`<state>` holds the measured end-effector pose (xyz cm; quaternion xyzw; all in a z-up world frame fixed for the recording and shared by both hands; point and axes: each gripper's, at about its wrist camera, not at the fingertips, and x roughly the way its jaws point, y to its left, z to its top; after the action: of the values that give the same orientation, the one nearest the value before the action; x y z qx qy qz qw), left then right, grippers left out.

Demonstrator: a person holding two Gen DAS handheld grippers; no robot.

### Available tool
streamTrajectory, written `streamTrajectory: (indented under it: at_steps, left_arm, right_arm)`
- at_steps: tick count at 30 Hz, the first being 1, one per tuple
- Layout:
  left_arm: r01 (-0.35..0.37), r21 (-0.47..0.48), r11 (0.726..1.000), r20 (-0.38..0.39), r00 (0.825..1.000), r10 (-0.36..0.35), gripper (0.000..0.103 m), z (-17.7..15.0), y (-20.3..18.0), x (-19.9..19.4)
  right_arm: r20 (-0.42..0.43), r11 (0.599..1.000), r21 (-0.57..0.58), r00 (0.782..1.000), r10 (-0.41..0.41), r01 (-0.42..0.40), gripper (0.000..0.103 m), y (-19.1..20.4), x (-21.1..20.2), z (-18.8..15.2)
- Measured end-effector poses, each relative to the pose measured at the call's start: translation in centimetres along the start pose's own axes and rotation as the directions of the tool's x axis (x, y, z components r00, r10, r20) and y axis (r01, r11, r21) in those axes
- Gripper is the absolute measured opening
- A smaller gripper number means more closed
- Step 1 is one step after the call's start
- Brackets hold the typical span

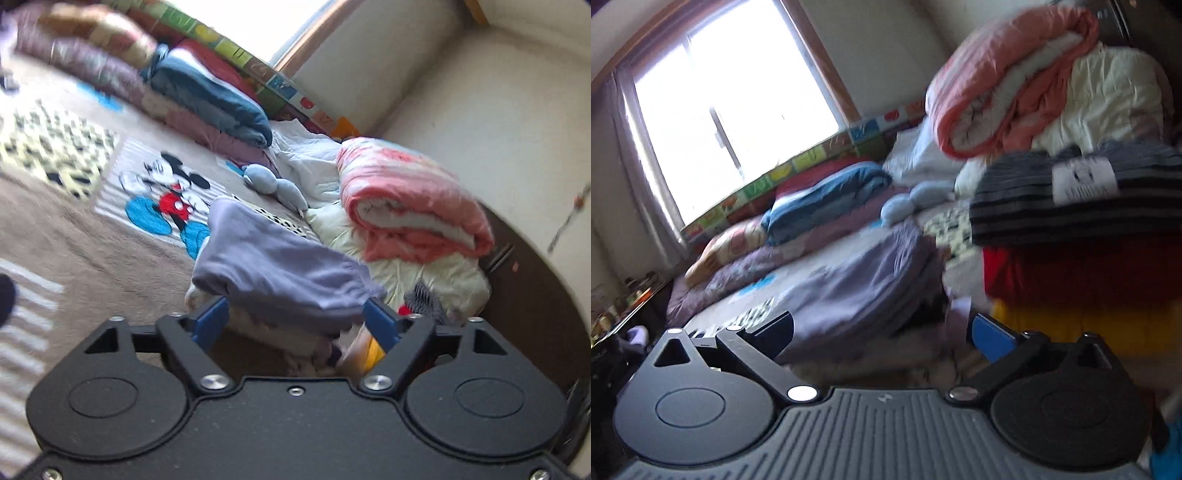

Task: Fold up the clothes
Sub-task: 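Open both grippers and withdraw from the stacked sweatpants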

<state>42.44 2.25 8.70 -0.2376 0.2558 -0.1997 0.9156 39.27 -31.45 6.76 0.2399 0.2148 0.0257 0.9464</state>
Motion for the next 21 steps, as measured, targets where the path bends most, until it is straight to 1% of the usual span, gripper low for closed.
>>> streamTrajectory:
  at_steps: [1, 2, 5, 8, 10, 13, 16, 19, 20, 21]
  left_arm:
    - [-0.031, 0.046, 0.998, 0.004, 1.0, 0.031, 0.098, -0.5, -1.2, -1.0]
    - [-0.054, 0.089, 0.995, 0.005, 0.999, 0.053, 0.101, -1.0, -2.3, -1.9]
    - [-0.125, 0.178, 0.976, 0.032, 0.992, 0.121, 0.103, -2.7, -5.2, -4.8]
    - [-0.222, 0.228, 0.948, 0.083, 0.975, 0.208, 0.103, -4.0, -7.7, -7.4]
    - [-0.269, 0.253, 0.929, 0.093, 0.963, 0.253, 0.103, -4.7, -9.2, -8.9]
    - [-0.304, 0.286, 0.909, 0.094, 0.953, 0.289, 0.103, -5.5, -11.1, -10.8]
    - [-0.331, 0.341, 0.88, 0.107, 0.944, 0.313, 0.103, -6.5, -12.9, -12.8]
    - [-0.385, 0.383, 0.84, 0.108, 0.921, 0.373, 0.103, -7.5, -14.2, -13.9]
    - [-0.397, 0.393, 0.829, 0.112, 0.916, 0.385, 0.103, -7.8, -14.5, -14.3]
    - [-0.401, 0.397, 0.826, 0.117, 0.914, 0.388, 0.103, -8.1, -14.6, -14.6]
  right_arm:
    - [-0.023, 1.0, 0.007, 1.0, 0.014, -0.013, 0.103, 0.0, -0.9, -0.4]
    - [-0.045, 1.0, 0.009, 0.999, 0.024, -0.024, 0.103, 0.2, -1.9, -0.8]
    - [-0.093, 0.999, -0.021, 0.995, 0.028, -0.03, 0.103, 1.3, -4.4, -0.8]
    - [-0.117, 0.997, -0.07, 0.993, 0.013, -0.021, 0.103, 2.6, -7.2, -0.5]
    - [-0.132, 0.995, -0.103, 0.991, 0.002, -0.016, 0.103, 3.4, -9.0, -0.2]
    - [-0.152, 0.988, -0.153, 0.988, -0.015, -0.008, 0.103, 4.6, -11.7, 0.1]
    - [-0.158, 0.981, -0.194, 0.987, -0.039, 0.008, 0.103, 5.1, -13.9, -0.1]
    - [-0.156, 0.968, -0.248, 0.984, -0.084, 0.043, 0.103, 5.6, -15.7, -0.6]
    - [-0.154, 0.962, -0.268, 0.983, -0.097, 0.053, 0.103, 5.8, -16.2, -0.9]
    - [-0.155, 0.958, -0.28, 0.983, -0.101, 0.054, 0.103, 5.9, -16.8, -1.2]
